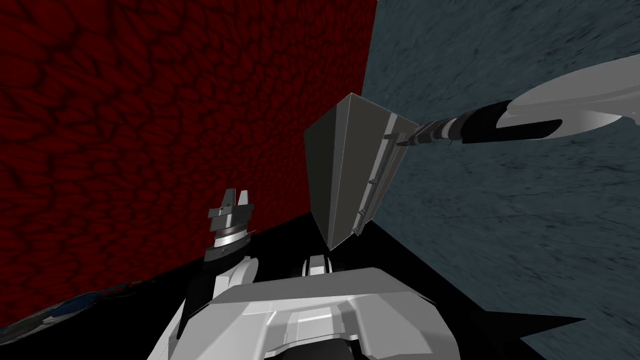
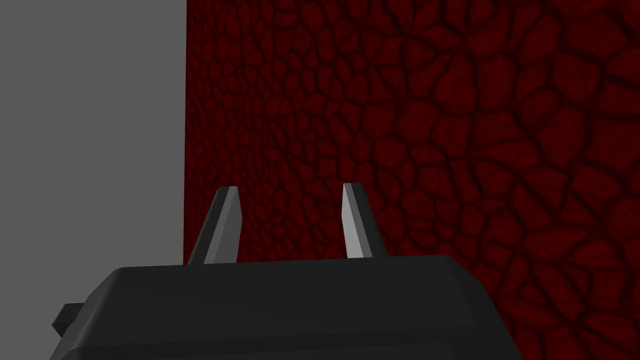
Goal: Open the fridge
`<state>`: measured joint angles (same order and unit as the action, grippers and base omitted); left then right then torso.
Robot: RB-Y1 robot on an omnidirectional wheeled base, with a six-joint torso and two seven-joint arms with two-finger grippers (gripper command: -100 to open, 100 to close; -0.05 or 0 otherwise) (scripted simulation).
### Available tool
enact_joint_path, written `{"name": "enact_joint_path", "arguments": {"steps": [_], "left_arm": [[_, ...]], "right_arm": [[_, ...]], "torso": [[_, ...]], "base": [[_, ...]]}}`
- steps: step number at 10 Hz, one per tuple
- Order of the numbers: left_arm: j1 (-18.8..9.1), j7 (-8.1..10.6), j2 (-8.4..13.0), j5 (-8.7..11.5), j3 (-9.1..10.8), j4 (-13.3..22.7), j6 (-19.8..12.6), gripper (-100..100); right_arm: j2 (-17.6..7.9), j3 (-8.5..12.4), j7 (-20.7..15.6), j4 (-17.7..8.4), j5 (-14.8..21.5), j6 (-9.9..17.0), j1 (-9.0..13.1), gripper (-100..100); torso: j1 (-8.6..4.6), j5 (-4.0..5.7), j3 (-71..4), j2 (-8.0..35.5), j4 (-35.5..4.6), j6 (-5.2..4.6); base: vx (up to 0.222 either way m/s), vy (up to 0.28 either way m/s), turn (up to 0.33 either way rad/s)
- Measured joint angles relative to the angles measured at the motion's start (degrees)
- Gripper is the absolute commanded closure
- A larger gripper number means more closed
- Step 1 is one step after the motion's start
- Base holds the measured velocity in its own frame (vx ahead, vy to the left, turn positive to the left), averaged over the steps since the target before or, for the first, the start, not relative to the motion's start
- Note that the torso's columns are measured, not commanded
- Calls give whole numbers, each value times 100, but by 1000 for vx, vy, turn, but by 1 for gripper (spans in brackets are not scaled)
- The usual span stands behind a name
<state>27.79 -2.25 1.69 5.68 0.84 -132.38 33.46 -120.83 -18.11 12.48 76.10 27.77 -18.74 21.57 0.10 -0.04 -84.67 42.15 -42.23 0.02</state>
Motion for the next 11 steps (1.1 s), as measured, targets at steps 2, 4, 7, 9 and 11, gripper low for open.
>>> {"name": "enact_joint_path", "arguments": {"steps": [2, 4, 7, 9, 11], "left_arm": [[0, 0, 0, 0, 0, 0, 0, 0], [-2, 0, 1, 0, 1, 0, 0, 0], [-2, 0, -1, 0, 0, 1, -1, 0], [-2, 0, 0, 0, 0, 1, -1, 0], [-2, 0, -1, 0, 0, 1, -1, 0]], "right_arm": [[-85, -111, 111, -173, -99, -3, 1, -100], [-126, -117, 192, -315, -145, -30, -37, -100], [-178, -18, 250, -424, -134, -3, -170, 100], [-258, -215, 316, -480, -163, 91, -138, 100], [-340, -409, 370, -599, -188, 126, -118, 100]], "torso": [[-24, 8, 12, 16, -6, -2], [-27, 9, 27, 42, -13, -1], [4, 21, 34, 38, -8, -39], [-7, 12, 32, 37, -7, -9], [6, 5, 19, 21, -3, -4]], "base": [[166, 85, -54], [44, 29, -4], [8, 99, -111], [-19, 156, -153], [-24, 201, -171]]}}
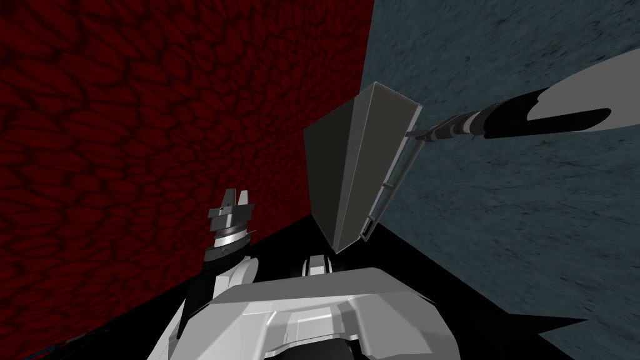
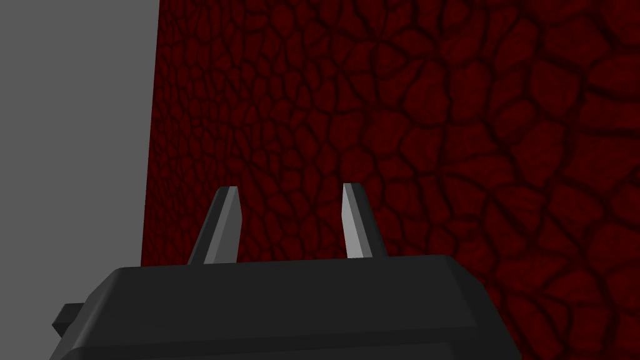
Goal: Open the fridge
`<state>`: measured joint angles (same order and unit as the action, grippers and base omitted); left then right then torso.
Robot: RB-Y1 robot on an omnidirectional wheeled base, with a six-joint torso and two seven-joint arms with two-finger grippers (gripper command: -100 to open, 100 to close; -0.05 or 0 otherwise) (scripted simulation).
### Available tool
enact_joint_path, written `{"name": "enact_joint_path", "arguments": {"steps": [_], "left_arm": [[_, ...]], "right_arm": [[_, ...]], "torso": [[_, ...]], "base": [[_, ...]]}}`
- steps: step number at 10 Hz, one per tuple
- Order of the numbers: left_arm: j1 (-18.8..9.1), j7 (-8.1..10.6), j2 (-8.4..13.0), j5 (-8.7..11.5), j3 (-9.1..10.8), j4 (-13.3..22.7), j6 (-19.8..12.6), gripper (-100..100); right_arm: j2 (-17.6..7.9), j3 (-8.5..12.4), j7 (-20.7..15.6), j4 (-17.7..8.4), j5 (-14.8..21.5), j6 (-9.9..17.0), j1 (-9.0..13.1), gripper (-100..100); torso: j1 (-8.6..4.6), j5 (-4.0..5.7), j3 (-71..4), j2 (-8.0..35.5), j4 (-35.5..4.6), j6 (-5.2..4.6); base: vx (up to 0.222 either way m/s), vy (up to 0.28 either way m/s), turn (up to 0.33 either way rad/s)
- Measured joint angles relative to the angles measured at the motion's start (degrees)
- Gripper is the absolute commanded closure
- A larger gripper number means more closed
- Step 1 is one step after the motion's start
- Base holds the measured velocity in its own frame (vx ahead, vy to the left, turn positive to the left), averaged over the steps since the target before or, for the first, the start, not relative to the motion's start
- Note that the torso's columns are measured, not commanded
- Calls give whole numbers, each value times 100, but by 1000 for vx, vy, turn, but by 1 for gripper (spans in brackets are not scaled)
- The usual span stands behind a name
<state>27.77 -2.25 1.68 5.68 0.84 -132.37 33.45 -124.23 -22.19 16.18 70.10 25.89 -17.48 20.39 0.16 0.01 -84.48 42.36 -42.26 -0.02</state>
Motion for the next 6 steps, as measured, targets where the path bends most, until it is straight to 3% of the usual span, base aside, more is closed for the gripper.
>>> {"name": "enact_joint_path", "arguments": {"steps": [1, 3, 6], "left_arm": [[0, 0, 0, 0, 0, 0, 0, 0], [1, 0, 0, 0, 0, 0, 0, 0], [0, 0, 2, 0, 1, 0, 0, 0]], "right_arm": [[-40, -76, 29, -79, -15, 3, -21, 100], [-105, 16, 156, -274, 12, 59, -350, 100], [-187, -154, 255, -347, -11, 159, -392, 100]], "torso": [[-7, -4, -4, -2, -1, 0], [-12, -2, -16, -16, 0, -9], [-25, -15, -28, -28, 4, 29]], "base": [[-2, 184, -174], [-27, 219, -207], [-11, 126, -111]]}}
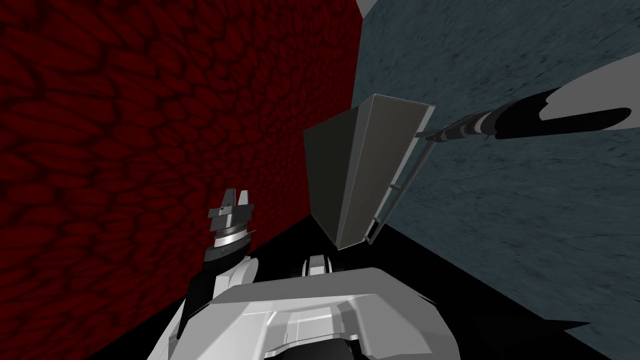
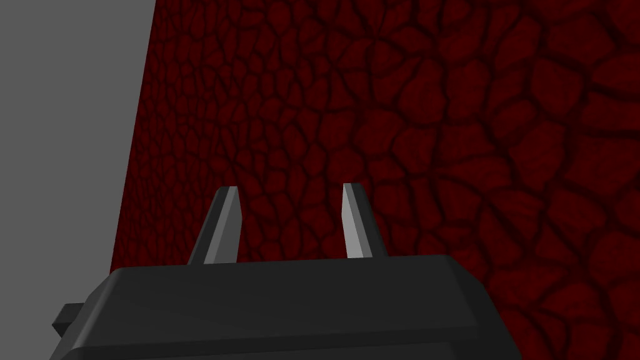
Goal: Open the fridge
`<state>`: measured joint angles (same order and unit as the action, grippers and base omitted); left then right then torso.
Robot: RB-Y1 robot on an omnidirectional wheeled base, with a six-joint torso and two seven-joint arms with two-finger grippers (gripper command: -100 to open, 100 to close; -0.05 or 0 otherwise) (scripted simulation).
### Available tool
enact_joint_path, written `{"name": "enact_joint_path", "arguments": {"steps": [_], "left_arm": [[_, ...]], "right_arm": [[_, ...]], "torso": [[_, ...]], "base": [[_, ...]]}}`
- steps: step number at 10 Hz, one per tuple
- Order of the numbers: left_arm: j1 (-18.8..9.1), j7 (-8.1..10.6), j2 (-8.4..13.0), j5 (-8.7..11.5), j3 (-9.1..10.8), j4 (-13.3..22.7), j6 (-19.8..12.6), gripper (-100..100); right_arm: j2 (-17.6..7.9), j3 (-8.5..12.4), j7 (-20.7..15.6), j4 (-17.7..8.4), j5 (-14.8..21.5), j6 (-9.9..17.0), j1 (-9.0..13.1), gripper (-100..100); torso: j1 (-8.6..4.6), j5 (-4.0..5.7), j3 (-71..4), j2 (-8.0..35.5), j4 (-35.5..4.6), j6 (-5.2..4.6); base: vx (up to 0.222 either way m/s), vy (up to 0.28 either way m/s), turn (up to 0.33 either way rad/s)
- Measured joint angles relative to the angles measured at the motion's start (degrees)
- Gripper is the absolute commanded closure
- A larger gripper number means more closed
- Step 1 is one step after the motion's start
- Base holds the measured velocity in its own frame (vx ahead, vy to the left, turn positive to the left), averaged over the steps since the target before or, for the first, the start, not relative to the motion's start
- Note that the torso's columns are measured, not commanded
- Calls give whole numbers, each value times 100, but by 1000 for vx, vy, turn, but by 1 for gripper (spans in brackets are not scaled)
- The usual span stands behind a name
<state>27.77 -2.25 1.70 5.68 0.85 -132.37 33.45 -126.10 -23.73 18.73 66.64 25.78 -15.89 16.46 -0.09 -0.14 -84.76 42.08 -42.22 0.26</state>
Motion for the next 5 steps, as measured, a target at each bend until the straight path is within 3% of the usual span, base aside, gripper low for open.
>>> {"name": "enact_joint_path", "arguments": {"steps": [2, 3, 4, 5], "left_arm": [[2, 0, -2, 0, -1, -1, 1, 0], [1, 0, -1, 0, 0, 0, 0, 0], [2, 0, -1, 0, -1, -1, 1, 0], [1, 0, -1, 0, -1, 0, 0, 0]], "right_arm": [[-11, 14, 73, -261, 4, -28, -207, 100], [-47, -110, 102, -267, -6, 49, -171, 100], [-139, -399, 159, -224, -51, 143, -33, 100], [-143, -324, 208, -340, -40, 149, -202, 100]], "torso": [[9, 21, 6, -3, 1, -45], [2, 19, 14, 10, 6, -9], [10, 24, 15, 7, 6, -25], [6, 19, 9, 6, 9, -4]], "base": [[53, 215, -199], [58, 199, -182], [37, 190, -137], [23, 204, -189]]}}
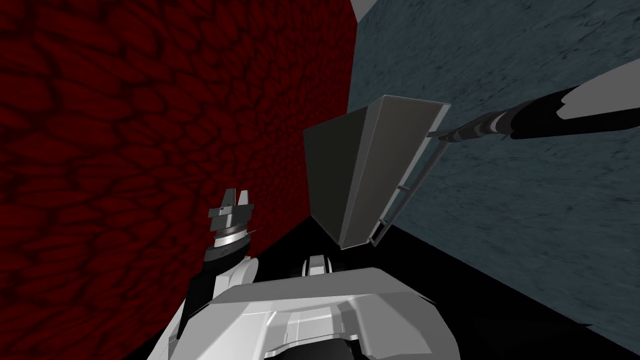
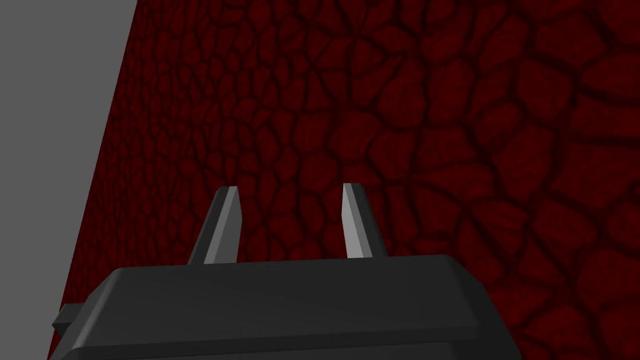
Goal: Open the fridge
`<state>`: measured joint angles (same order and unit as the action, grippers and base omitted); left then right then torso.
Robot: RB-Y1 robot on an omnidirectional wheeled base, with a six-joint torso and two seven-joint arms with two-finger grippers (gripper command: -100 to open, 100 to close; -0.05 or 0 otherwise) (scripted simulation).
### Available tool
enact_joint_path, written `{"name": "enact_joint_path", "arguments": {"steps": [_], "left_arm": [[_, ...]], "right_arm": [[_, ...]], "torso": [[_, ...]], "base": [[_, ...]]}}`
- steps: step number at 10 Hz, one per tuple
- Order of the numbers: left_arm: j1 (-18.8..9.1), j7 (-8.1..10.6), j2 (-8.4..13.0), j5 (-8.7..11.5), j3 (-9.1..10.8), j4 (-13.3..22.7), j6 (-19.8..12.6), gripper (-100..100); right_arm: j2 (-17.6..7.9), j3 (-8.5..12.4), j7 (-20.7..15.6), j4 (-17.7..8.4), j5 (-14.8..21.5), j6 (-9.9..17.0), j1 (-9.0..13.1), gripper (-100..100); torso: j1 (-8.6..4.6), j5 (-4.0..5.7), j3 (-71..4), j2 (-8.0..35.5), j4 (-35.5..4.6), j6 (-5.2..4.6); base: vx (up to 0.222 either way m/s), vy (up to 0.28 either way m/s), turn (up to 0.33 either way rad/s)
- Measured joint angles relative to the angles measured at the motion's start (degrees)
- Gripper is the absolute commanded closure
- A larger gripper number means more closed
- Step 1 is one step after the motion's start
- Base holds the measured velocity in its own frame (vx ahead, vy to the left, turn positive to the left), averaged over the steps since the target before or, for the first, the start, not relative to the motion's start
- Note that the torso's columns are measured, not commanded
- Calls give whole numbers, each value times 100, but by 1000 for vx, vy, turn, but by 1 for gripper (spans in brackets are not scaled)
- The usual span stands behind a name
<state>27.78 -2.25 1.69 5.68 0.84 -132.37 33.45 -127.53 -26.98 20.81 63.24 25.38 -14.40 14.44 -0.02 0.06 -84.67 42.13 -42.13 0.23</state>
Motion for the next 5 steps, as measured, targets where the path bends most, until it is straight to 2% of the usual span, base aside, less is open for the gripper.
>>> {"name": "enact_joint_path", "arguments": {"steps": [1, 2, 3, 4, 5], "left_arm": [[0, 0, 0, 0, 0, 0, 0, 0], [1, 0, -1, 0, 0, 0, 0, 0], [0, 0, 0, 0, 0, 0, 0, 0], [0, 0, 0, 0, 0, 0, 0, 0], [0, 0, 1, 0, 1, 0, 0, 0]], "right_arm": [[-37, -45, 59, -89, -9, 24, -78, 100], [-38, 26, 115, -258, 0, 26, -275, 100], [-83, -118, 151, -257, -17, 66, -216, 100], [-173, -269, 232, -252, -51, 146, -222, 100], [-174, -303, 257, -261, -54, 165, -235, 100]], "torso": [[5, 4, 4, 1, -3, -22], [7, 4, 3, -1, -4, -24], [6, -5, 1, 1, 1, 6], [19, 0, 5, 4, 0, -15], [-6, -12, -4, -1, -2, 10]], "base": [[55, 252, -203], [34, 189, -128], [8, 209, -187], [-2, 114, -105], [58, 194, -207]]}}
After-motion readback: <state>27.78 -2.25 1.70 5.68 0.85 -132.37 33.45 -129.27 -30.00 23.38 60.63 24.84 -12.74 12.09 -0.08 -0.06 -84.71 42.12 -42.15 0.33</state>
